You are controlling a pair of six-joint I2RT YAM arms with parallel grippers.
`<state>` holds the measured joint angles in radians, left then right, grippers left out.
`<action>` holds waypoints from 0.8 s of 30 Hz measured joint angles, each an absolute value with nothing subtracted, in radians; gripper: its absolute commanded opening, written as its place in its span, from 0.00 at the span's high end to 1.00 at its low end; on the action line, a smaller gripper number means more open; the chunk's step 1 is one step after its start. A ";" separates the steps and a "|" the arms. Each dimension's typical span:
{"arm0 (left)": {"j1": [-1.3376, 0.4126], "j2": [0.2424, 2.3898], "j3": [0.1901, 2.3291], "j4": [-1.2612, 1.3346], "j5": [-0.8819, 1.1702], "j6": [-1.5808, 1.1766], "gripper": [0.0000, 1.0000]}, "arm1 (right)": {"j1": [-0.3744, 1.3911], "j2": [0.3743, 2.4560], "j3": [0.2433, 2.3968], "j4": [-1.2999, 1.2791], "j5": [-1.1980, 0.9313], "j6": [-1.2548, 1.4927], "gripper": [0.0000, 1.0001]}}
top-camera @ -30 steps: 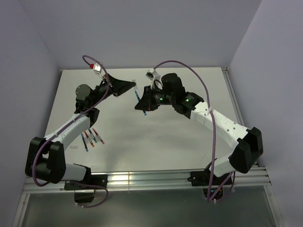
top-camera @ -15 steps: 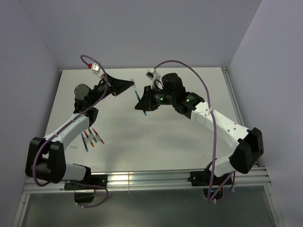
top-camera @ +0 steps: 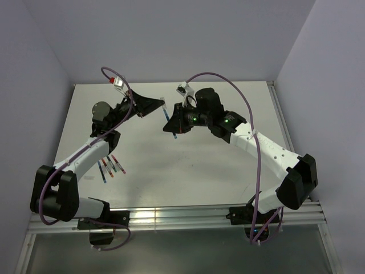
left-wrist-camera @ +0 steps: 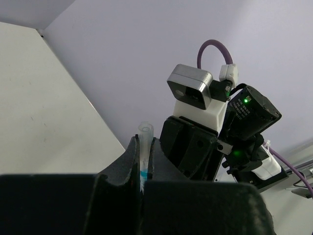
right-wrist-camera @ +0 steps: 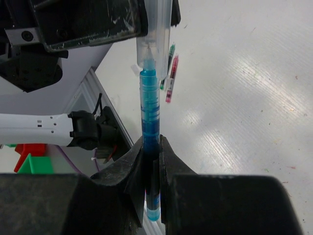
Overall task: Insert the pens into the pen caps
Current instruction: Insert the pen cap onto the pen.
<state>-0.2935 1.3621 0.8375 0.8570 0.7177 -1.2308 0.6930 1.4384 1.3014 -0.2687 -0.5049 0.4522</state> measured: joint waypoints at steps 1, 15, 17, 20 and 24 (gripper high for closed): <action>-0.297 1.362 0.838 0.853 0.718 -1.229 1.00 | 0.692 1.438 1.301 -0.268 -0.503 0.452 1.00; -0.324 1.362 0.838 0.846 0.682 -1.211 1.00 | 0.676 1.427 1.301 -0.267 -0.496 0.471 1.00; -0.333 1.361 0.838 0.844 0.670 -1.209 1.00 | 0.676 1.424 1.300 -0.269 -0.490 0.474 1.00; -0.344 1.356 0.838 0.840 0.649 -1.204 1.00 | 0.675 1.418 1.299 -0.271 -0.482 0.474 1.00; -0.361 1.332 0.838 0.814 0.622 -1.177 1.00 | 0.675 1.406 1.295 -0.269 -0.472 0.474 1.00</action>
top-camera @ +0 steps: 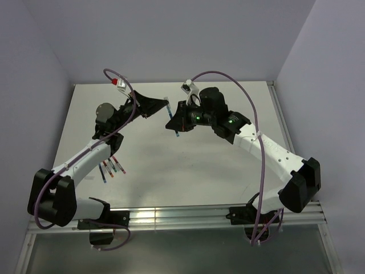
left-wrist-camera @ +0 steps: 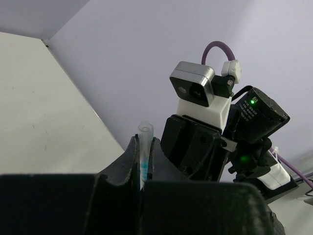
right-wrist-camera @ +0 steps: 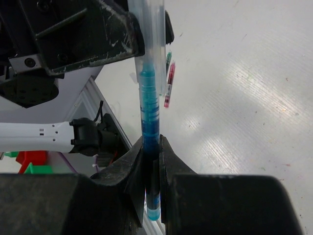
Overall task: Insert the pens into the pen caps
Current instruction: Insert the pen cap onto the pen.
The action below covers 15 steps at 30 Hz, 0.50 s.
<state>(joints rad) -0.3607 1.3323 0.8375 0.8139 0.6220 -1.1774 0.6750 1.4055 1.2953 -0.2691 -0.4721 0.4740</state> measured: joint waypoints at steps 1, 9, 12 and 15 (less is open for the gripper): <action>-0.368 1.327 0.838 0.802 0.615 -1.171 1.00 | 0.675 1.404 1.295 -0.268 -0.471 0.474 1.00; -0.402 1.299 0.838 0.735 0.559 -1.120 1.00 | 0.675 1.389 1.287 -0.286 -0.451 0.460 1.00; -0.410 1.295 0.839 0.715 0.548 -1.108 1.00 | 0.675 1.384 1.282 -0.293 -0.442 0.452 1.00; -0.416 1.282 0.840 0.691 0.537 -1.093 1.00 | 0.676 1.379 1.282 -0.303 -0.438 0.447 1.00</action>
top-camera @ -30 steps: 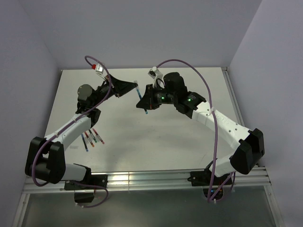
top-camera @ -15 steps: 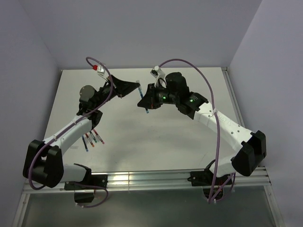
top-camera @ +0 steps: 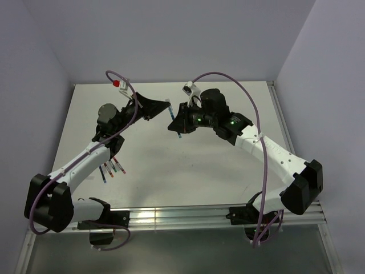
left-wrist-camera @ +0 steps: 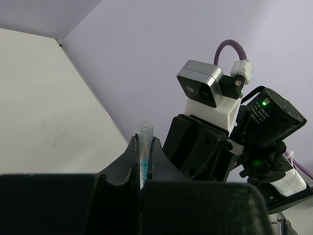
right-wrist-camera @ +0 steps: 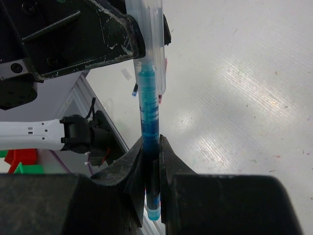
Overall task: Insert the pens into the pen caps
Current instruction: Insert the pen cap onto the pen.
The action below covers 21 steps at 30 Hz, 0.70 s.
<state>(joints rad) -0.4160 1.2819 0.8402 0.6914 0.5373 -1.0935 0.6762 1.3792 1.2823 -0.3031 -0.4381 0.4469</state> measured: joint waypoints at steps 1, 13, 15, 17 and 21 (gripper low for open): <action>-0.418 1.276 0.840 0.683 0.535 -1.090 1.00 | 0.676 1.377 1.282 -0.305 -0.439 0.444 1.00; -0.442 1.158 0.762 0.644 0.490 -1.049 1.00 | 0.692 1.335 1.219 -0.264 -0.496 0.425 1.00; -0.448 1.144 0.755 0.638 0.473 -1.036 1.00 | 0.692 1.334 1.209 -0.249 -0.506 0.426 1.00; -0.454 1.132 0.750 0.636 0.461 -1.024 1.00 | 0.692 1.330 1.198 -0.226 -0.514 0.425 1.00; -0.466 1.119 0.736 0.644 0.442 -1.015 1.00 | 0.693 1.315 1.168 -0.187 -0.517 0.424 1.00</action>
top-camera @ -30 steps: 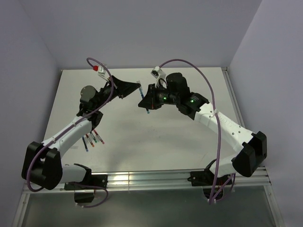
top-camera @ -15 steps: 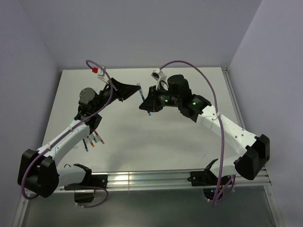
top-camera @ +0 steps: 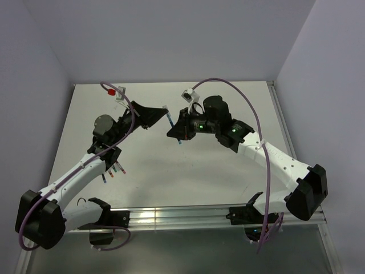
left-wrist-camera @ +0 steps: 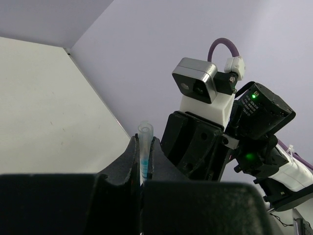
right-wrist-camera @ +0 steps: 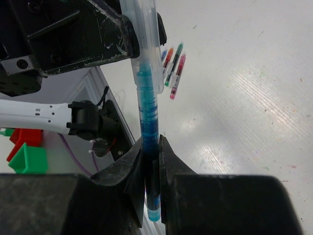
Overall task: Insert the pens into the pen caps
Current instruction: Insert the pen cap onto the pen.
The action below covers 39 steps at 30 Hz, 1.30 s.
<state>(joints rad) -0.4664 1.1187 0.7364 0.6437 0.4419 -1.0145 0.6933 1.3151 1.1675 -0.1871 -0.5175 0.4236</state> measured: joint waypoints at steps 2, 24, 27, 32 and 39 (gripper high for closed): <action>-0.474 1.116 0.728 0.646 0.435 -1.014 1.00 | 0.694 1.308 1.155 -0.181 -0.516 0.420 1.00; -0.509 1.106 0.723 0.582 0.349 -0.977 1.00 | 0.768 1.303 1.162 -0.241 -0.258 0.326 1.00; -0.519 1.103 0.723 0.569 0.329 -0.968 1.00 | 0.777 1.304 1.172 -0.263 -0.227 0.312 1.00; -0.539 1.099 0.724 0.557 0.289 -0.958 1.00 | 0.782 1.307 1.190 -0.297 -0.199 0.292 1.00; -0.568 1.099 0.733 0.537 0.230 -0.953 1.00 | 0.791 1.314 1.212 -0.331 -0.154 0.274 1.00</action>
<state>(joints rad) -0.5682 1.0992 0.7330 0.5373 0.2302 -0.9531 0.7914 1.3136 1.2121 -0.3313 -0.1543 0.2741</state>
